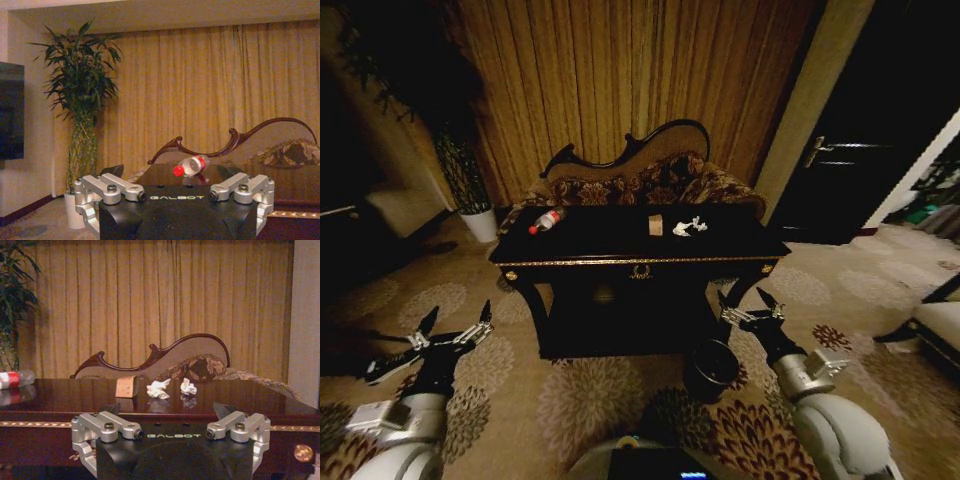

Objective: Move to the front of the table and place the trash on the table into the trash bin.

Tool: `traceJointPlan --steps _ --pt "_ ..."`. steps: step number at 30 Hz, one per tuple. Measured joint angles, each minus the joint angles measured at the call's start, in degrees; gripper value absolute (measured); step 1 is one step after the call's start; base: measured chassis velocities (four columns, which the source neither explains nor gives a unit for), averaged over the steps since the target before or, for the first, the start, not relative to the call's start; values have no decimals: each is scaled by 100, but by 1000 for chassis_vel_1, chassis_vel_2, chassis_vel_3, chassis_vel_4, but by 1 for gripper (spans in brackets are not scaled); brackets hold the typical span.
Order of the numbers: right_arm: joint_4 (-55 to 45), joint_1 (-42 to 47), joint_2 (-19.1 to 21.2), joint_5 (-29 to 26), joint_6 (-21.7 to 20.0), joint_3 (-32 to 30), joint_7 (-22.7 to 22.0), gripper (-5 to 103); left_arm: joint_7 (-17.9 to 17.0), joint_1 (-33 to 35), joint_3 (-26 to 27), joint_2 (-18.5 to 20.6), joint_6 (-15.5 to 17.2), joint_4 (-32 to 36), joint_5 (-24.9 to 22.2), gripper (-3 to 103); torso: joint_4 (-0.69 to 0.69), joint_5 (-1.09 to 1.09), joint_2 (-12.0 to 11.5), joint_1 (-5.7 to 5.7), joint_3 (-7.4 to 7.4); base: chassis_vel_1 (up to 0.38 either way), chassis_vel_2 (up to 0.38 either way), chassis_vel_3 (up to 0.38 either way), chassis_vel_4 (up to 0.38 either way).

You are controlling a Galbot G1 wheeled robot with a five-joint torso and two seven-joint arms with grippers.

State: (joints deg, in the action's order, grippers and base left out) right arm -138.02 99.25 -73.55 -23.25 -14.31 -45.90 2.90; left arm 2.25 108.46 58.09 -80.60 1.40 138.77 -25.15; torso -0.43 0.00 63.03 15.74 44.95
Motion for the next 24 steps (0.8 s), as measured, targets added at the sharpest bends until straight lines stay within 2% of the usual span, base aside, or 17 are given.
traceJointPlan --steps 17,24 --pt "48 -52 -19 74 17 62 -13 100 -10 36 -27 -27 -8 43 -23 100 2 0 1 0 0 -184 186 199 -183" --pt "48 -124 21 94 87 58 -268 100 -132 74 4 -13 34 230 -150 100 2 1 -2 3 1 -162 160 159 -153"
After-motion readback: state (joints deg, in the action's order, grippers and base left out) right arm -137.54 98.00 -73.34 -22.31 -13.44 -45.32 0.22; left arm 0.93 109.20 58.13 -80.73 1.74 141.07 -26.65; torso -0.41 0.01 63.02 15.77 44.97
